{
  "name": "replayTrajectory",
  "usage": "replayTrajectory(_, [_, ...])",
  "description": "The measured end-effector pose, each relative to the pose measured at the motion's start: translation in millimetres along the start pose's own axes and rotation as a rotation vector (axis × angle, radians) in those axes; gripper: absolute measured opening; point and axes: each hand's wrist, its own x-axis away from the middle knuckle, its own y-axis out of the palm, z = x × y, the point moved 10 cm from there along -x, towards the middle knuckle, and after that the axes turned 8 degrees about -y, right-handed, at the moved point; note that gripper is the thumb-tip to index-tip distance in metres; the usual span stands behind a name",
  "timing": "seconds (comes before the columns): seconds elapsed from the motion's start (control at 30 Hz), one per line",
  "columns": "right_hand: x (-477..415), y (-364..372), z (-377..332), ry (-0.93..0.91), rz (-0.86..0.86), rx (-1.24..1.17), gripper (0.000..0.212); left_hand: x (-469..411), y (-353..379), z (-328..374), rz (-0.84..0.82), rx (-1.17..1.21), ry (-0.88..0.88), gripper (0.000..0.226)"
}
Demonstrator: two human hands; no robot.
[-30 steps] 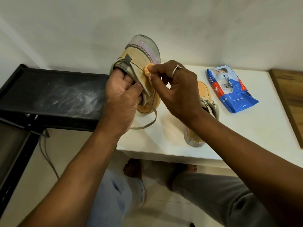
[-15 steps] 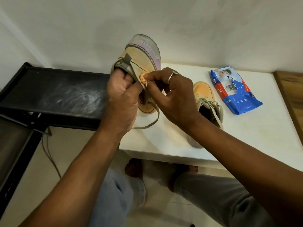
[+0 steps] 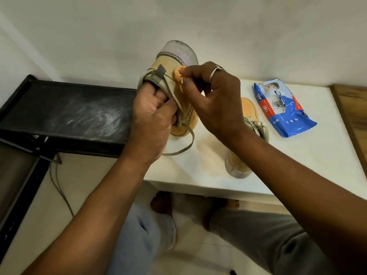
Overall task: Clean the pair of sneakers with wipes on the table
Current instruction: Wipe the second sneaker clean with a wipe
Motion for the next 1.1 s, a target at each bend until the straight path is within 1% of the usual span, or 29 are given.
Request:
replayTrajectory(0.2, [16,0,27,0.108,-0.058,0.045,0.014,-1,-6,0,0.037,0.087,-0.016,0.047])
replayTrajectory(0.33, [8,5,5,0.012,-0.058,0.023,0.015,-3,-5,1,0.020,0.075,-0.007,0.048])
replayTrajectory(0.4, [9,7,5,0.006,-0.052,0.014,0.015,-2,-5,0,0.018,0.076,-0.006,0.047])
replayTrajectory(0.53, [26,10,31,0.160,-0.065,-0.010,0.013,-3,-11,0,0.047,0.114,-0.017,0.046])
replayTrajectory(0.6, [29,11,35,0.206,-0.063,-0.021,0.012,-4,-14,2,0.063,0.115,-0.014,0.047])
replayTrajectory(0.67, [24,12,27,0.193,-0.052,-0.042,0.012,-4,-16,3,0.067,0.107,-0.007,0.047])
replayTrajectory(0.77, [14,12,4,0.091,-0.034,-0.049,0.013,-3,-11,3,0.036,0.064,0.010,0.048])
replayTrajectory(0.83, [13,12,0,0.066,-0.034,-0.059,0.014,-3,-9,2,0.028,0.044,0.014,0.049])
replayTrajectory(0.9, [19,10,15,0.121,-0.052,-0.048,0.013,-3,-10,0,0.043,0.079,0.000,0.049])
replayTrajectory(1.0, [31,9,51,0.317,-0.098,-0.011,0.012,-3,-14,1,0.071,0.118,-0.010,0.044])
replayTrajectory(1.03, [33,9,57,0.356,-0.108,-0.007,0.013,-3,-13,1,0.070,0.120,-0.010,0.043])
replayTrajectory(1.1, [28,9,52,0.339,-0.094,-0.029,0.014,-4,-11,2,0.056,0.118,-0.006,0.042])
